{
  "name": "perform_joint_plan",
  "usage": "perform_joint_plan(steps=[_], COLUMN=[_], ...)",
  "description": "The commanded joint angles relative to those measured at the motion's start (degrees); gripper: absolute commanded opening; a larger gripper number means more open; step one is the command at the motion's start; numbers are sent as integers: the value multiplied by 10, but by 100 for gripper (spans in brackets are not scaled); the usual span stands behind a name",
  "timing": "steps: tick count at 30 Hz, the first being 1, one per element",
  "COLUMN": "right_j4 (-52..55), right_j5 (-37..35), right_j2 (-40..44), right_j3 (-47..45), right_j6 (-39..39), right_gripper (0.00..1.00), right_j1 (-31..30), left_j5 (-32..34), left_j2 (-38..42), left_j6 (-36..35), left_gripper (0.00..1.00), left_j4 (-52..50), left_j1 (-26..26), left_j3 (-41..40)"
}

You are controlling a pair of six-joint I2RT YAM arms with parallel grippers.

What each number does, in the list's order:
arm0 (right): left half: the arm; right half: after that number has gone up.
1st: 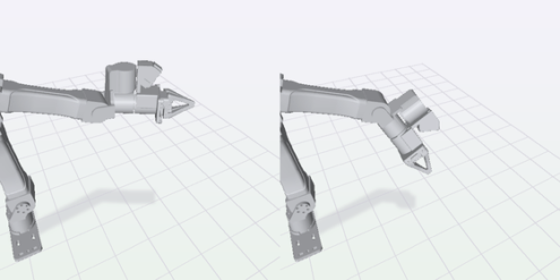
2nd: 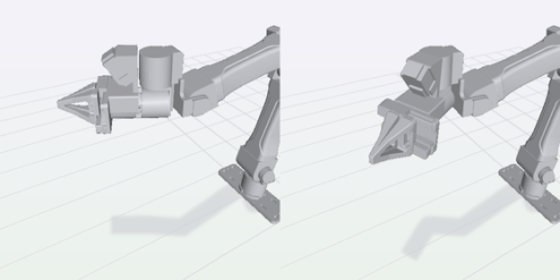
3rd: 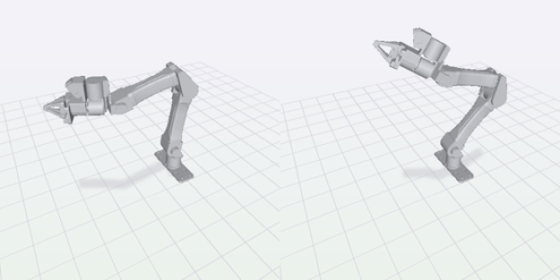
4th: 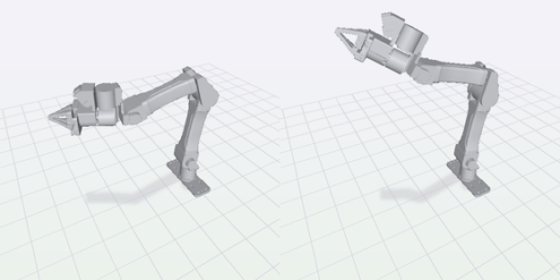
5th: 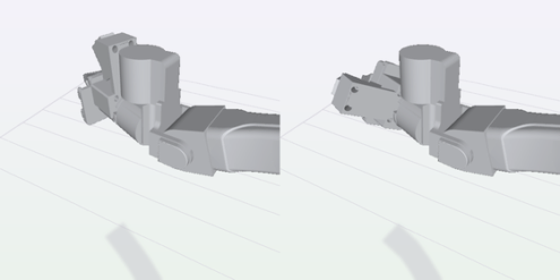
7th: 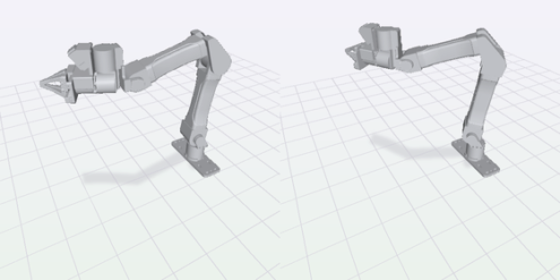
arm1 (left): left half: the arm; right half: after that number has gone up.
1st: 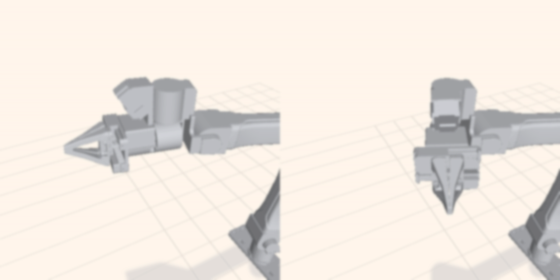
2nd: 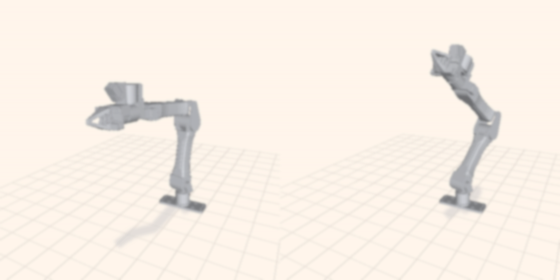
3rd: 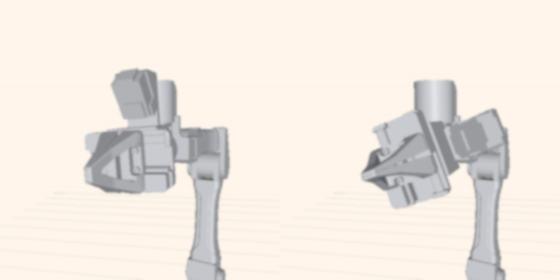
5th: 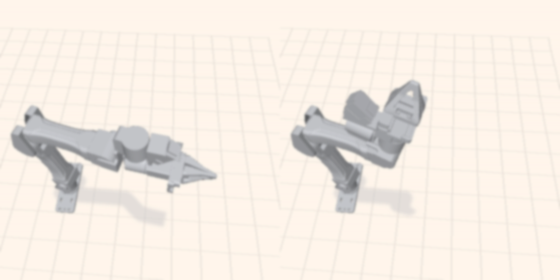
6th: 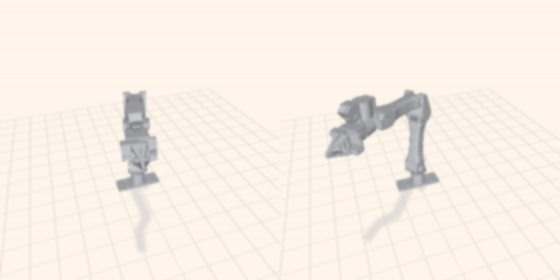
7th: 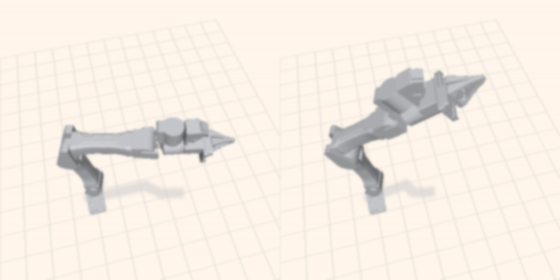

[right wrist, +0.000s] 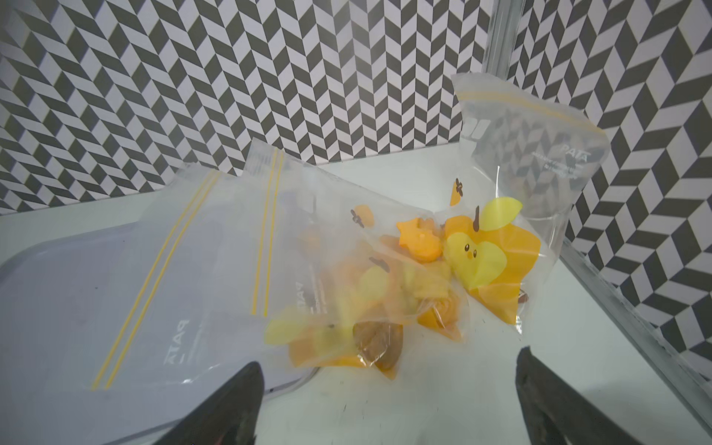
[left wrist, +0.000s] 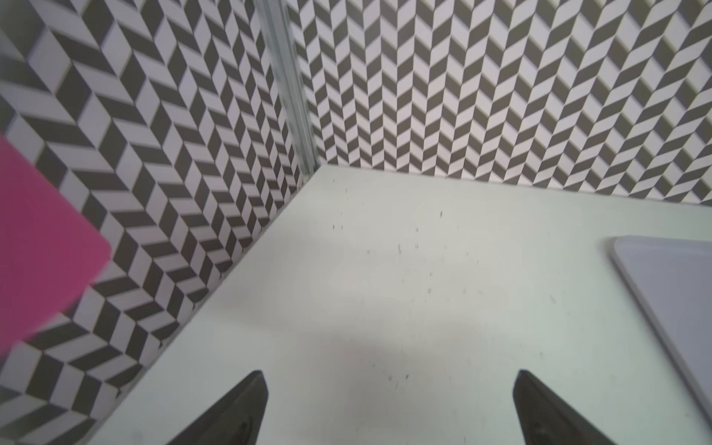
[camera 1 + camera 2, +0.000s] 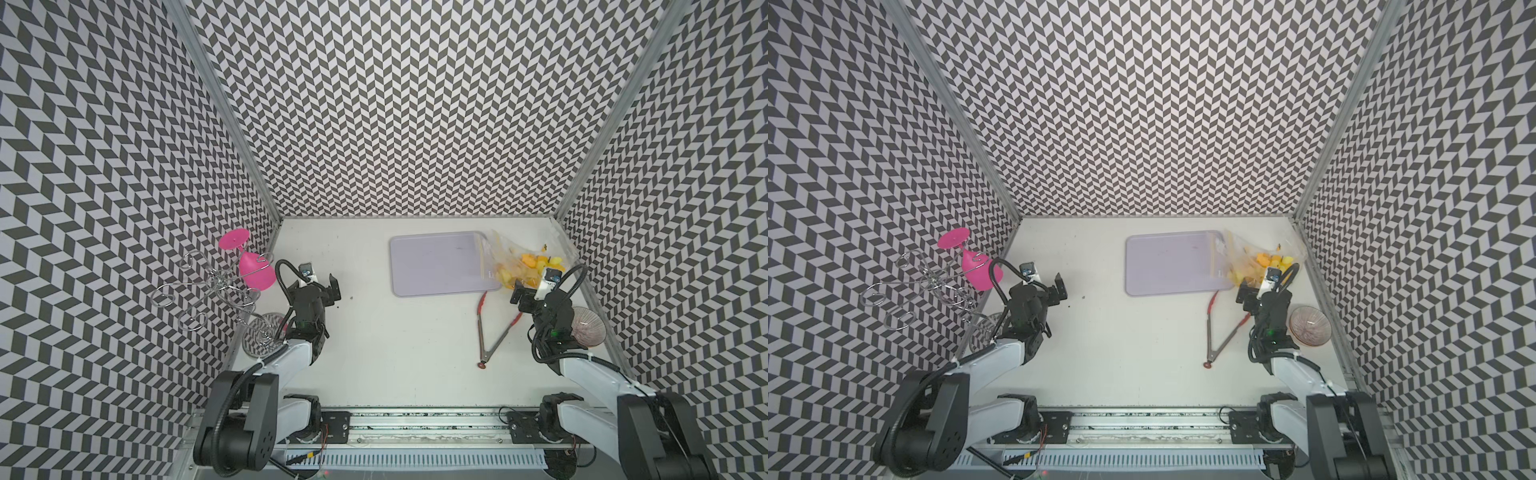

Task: Put the cookies into a resealable bag to prevent moisture
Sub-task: Reset both arms

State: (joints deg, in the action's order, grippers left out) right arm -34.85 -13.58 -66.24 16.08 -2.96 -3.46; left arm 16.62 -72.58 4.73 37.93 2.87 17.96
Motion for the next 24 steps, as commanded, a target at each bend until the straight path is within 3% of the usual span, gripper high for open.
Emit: perform_joint_plan(steps=[1, 3, 6, 9, 11, 12, 15, 18, 24], right_j4=[-172, -212, -310, -398, -507, -468, -331, -383, -409], right_j5=[5, 32, 66, 91, 101, 102, 109, 108, 109], right_j2=[-51, -87, -142, -207, -243, -230, -213, -225, -231], right_j3=[5, 4, -15, -39, -70, -62, 1, -14, -22], right_j6=[37, 26, 8, 20, 25, 25, 31, 35, 37], right_gripper=[99, 100, 99, 100, 100, 100, 100, 100, 100], right_j1=[7, 14, 19, 19, 19, 19, 19, 17, 16], left_j5=[-85, -116, -186, -284, -280, -280, -208, -149, -149], left_j2=[-34, -59, -87, -136, -180, -191, -160, -169, -164], left_j6=[-9, -42, -2, -14, -40, -40, -36, -56, -53], left_gripper=[100, 99, 99, 99, 100, 100, 100, 100, 100], left_j4=[96, 175, 189, 400, 517, 534, 314, 340, 331], left_j1=[-30, -37, -80, -91, -70, -68, -50, -19, -20], left_j3=[-2, -14, 4, -76, -113, -110, -28, -30, -29])
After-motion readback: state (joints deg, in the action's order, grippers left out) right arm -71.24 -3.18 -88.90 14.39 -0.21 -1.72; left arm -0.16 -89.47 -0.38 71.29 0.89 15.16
